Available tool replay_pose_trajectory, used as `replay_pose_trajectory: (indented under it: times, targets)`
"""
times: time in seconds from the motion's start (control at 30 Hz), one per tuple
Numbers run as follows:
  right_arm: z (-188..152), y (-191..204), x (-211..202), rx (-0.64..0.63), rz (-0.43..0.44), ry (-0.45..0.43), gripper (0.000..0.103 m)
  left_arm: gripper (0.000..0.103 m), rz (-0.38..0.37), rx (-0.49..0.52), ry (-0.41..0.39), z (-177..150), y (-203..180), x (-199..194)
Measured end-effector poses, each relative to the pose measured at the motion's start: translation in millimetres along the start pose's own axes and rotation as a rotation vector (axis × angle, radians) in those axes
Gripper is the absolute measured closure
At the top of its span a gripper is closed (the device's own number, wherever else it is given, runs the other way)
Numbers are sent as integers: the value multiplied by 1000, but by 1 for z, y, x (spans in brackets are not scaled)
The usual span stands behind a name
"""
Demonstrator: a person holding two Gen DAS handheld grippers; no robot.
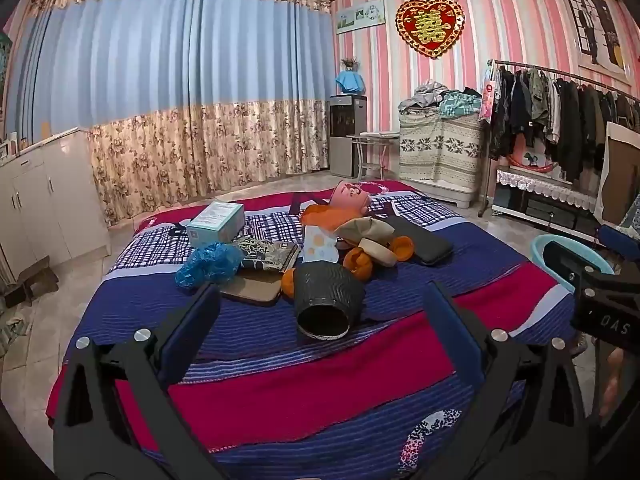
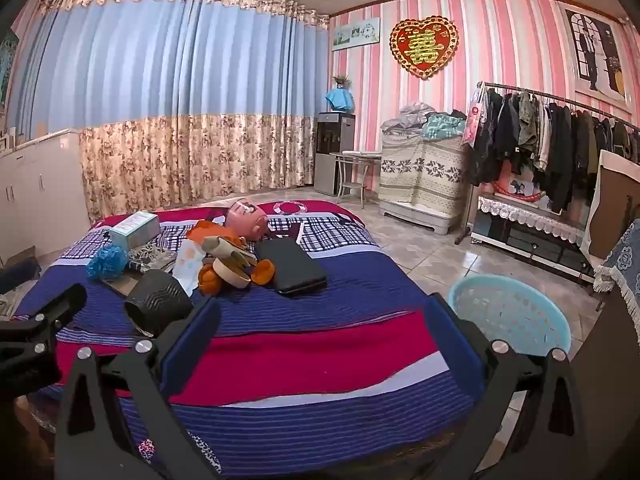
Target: Collect trash
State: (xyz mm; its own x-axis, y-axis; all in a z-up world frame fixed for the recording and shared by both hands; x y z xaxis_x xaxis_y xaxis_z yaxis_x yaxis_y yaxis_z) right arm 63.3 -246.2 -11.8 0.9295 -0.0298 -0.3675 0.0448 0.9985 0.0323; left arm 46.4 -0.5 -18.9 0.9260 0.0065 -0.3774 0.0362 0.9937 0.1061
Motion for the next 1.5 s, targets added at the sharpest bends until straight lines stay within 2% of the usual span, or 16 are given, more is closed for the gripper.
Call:
replay_pose_trajectory:
  times: [0.77,0.93,1.5]
  targets:
    - [0,-1,1,-1,1,-16,4,5,4,-6,-13,3,2,-2]
    - [0,9,-5,-7,1,-14,4,5,5,-8,-11,5,8,2]
    - [-9,10,11,1,21,-8,4,5,9,-12,-4,4,15,4]
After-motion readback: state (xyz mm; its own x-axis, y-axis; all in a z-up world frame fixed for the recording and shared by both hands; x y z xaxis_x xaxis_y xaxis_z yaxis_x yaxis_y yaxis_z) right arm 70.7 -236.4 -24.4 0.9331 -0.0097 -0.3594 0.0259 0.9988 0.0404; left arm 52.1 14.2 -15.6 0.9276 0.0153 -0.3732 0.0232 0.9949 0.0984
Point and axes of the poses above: each gripper's, at about its wrist camera, not at the fingertips, and x roughly the way its jaws point, y to its left, z to its top, the point moved 5 cm from there along x, roughly the way its jaws point, and after that the axes turned 4 degrees about x, right-handed, at the moved point
